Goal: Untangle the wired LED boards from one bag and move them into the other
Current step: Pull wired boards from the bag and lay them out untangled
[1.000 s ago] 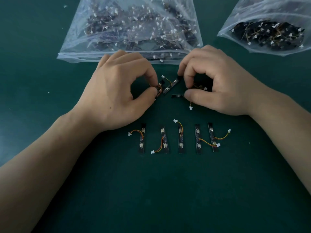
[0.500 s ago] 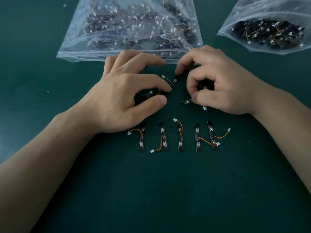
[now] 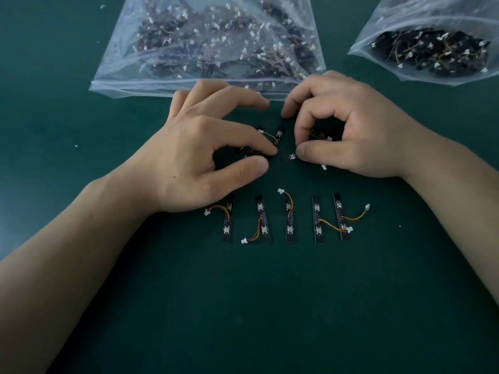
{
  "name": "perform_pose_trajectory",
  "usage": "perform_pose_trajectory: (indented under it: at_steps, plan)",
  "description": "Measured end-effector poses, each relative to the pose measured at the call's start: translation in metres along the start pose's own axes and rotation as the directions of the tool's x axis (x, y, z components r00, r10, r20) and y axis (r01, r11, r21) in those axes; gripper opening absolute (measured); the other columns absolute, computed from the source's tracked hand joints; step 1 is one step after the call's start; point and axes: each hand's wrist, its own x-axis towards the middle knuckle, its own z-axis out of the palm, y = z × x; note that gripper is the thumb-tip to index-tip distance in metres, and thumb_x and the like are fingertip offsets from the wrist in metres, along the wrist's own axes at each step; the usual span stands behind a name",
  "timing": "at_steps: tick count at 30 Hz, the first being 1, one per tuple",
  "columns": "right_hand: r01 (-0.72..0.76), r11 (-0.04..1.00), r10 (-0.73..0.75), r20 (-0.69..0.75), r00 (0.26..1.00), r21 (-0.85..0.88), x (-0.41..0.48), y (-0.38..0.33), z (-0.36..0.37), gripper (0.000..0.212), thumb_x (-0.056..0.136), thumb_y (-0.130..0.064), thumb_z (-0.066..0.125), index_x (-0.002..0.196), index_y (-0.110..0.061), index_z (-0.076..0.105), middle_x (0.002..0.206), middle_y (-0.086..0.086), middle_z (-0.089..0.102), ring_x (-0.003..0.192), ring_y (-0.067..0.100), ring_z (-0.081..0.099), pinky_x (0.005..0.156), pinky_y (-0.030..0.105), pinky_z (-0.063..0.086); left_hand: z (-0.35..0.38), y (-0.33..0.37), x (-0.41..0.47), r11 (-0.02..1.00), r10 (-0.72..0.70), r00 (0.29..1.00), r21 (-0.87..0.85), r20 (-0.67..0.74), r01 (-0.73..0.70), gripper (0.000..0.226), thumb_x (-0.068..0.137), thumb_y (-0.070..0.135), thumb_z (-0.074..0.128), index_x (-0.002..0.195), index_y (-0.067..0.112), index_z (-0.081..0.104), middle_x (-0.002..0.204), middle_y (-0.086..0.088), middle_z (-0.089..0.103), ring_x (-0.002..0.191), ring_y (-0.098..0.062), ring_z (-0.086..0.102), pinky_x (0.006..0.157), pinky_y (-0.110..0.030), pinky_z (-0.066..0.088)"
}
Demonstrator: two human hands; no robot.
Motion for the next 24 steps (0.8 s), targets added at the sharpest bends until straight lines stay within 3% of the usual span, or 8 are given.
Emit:
perform_pose_trajectory:
  at_steps: [8,15,18,20,24]
  plan:
    - [0.007,1.0,-0.007,-0.017,1.0,-0.018,0.0001,0.0013,0.0013,0.012,0.082,-0.037,0.075,0.083,-0.025,0.075,0.119,-0.011,0.062,0.121,0.012,0.053,0.113,0.046,0.036,0.0,0.0021,0.0002,0.999,0.033,0.999,-0.027,-0.016,-0.034,0.037,0.101,0.054,0.049,0.123,0.04,0.075,0.153,0.007,0.048,0.144,-0.024,0.033,0.115,-0.052,0.025]
    - [0.003,1.0,-0.004,-0.018,1.0,-0.011,0.0001,0.0032,0.001,0.013,0.086,-0.036,0.073,0.082,-0.024,0.075,0.12,-0.011,0.063,0.121,0.01,0.053,0.111,0.04,0.036,0.0005,0.0022,0.0018,1.0,0.012,0.996,-0.025,0.091,-0.01,0.043,0.101,0.066,0.039,0.129,0.052,0.068,0.166,0.008,0.035,0.151,-0.02,0.024,0.119,-0.049,0.017]
    - [-0.019,0.996,0.023,-0.041,0.999,0.089,0.0003,0.0068,-0.0008,0.011,0.089,-0.017,0.064,0.089,-0.02,0.075,0.119,-0.007,0.067,0.119,0.007,0.056,0.107,0.026,0.037,0.0007,0.0014,0.0018,1.0,-0.001,0.996,-0.031,0.089,0.004,0.044,0.101,0.068,0.038,0.127,0.051,0.07,0.165,0.009,0.036,0.152,-0.019,0.024,0.119,-0.046,0.016]
    - [-0.037,0.987,0.045,-0.051,0.998,0.158,0.0,0.0082,-0.0032,0.028,0.079,-0.001,0.058,0.092,-0.021,0.073,0.119,-0.003,0.07,0.118,0.008,0.059,0.101,0.02,0.039,0.0007,0.0016,0.0014,0.999,-0.006,0.997,-0.043,0.077,0.009,0.044,0.101,0.068,0.039,0.125,0.05,0.071,0.163,0.009,0.039,0.151,-0.018,0.024,0.12,-0.045,0.015]
    - [-0.038,0.99,0.044,-0.048,0.998,0.134,-0.0011,0.0099,-0.0045,0.049,0.07,0.006,0.048,0.093,-0.028,0.074,0.12,-0.012,0.07,0.117,0.001,0.059,0.094,0.011,0.038,0.0011,0.0012,0.0009,0.998,-0.02,0.999,-0.058,0.046,0.023,0.043,0.102,0.065,0.04,0.121,0.047,0.074,0.157,0.009,0.045,0.15,-0.018,0.027,0.119,-0.046,0.018]
